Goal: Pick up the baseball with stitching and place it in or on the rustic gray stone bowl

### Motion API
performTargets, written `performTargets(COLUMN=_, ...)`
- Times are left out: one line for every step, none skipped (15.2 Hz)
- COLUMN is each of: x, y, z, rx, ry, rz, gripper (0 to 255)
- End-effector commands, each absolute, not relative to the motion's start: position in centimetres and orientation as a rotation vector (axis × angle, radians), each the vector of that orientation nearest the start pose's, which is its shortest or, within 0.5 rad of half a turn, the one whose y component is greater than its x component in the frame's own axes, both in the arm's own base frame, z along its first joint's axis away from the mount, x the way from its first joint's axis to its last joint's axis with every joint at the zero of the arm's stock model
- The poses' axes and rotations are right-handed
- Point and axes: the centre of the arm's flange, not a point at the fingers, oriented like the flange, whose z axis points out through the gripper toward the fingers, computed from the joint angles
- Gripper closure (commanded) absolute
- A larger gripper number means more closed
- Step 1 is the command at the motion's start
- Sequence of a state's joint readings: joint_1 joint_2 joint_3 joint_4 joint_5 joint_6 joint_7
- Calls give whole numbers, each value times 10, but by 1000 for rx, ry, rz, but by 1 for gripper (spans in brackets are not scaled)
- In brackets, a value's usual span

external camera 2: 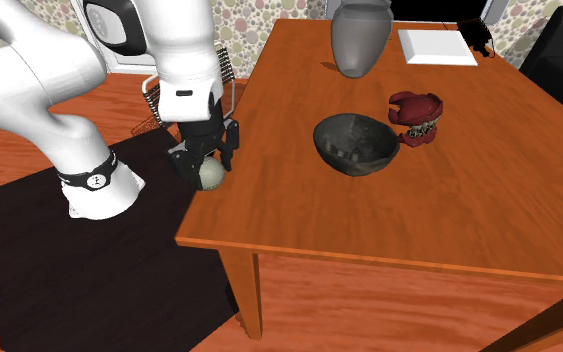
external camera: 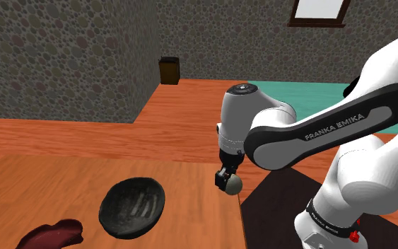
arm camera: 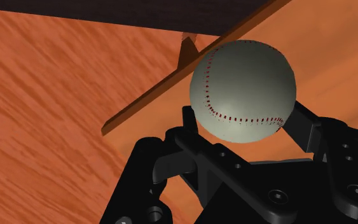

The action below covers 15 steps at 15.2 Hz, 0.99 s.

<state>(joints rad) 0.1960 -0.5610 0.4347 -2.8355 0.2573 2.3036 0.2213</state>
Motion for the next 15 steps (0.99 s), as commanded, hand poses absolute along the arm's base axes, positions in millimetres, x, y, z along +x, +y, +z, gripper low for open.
performTargets(x=282, y=189, z=338, rx=-3161, ry=-279, rz=-22, gripper=255)
performTargets(x=282, y=190, z=338, rx=-3161, ry=-279, rz=-22, gripper=255)
performTargets(x=282, y=189, z=337, rx=-3161, ry=-279, rz=-22, gripper=255)
performTargets(x=282, y=189, z=343, rx=-3161, ry=-279, rz=-22, gripper=255)
performTargets(x=282, y=189, z=348, rx=-3161, ry=-279, rz=-22, gripper=255)
performTargets(x=282, y=189, z=353, rx=-3161, ry=-279, rz=-22, gripper=255)
performTargets(x=282, y=189, z=358, rx=-3161, ry=-279, rz=-22, gripper=255)
performTargets(x=282, y=189, z=364, rx=-3161, ry=-279, rz=-22, gripper=255)
performTargets(x=282, y=189, z=369, rx=-3161, ry=-279, rz=-22, gripper=255)
performTargets(x=282, y=189, z=374, rx=-3161, ry=-279, rz=-22, gripper=255)
performTargets(x=282, y=189, z=380, rx=-3161, ry=-279, rz=-22, gripper=255)
performTargets(x=282, y=189, z=385, rx=-3161, ry=-279, rz=-22, gripper=255)
performTargets(x=282, y=189, z=390, rx=-3161, ry=-279, rz=-22, gripper=255)
performTargets(x=282, y=189, z=395, rx=-3161, ry=-279, rz=-22, gripper=255)
performTargets(x=282, y=189, z=401, rx=-3161, ry=-279, rz=-22, gripper=255)
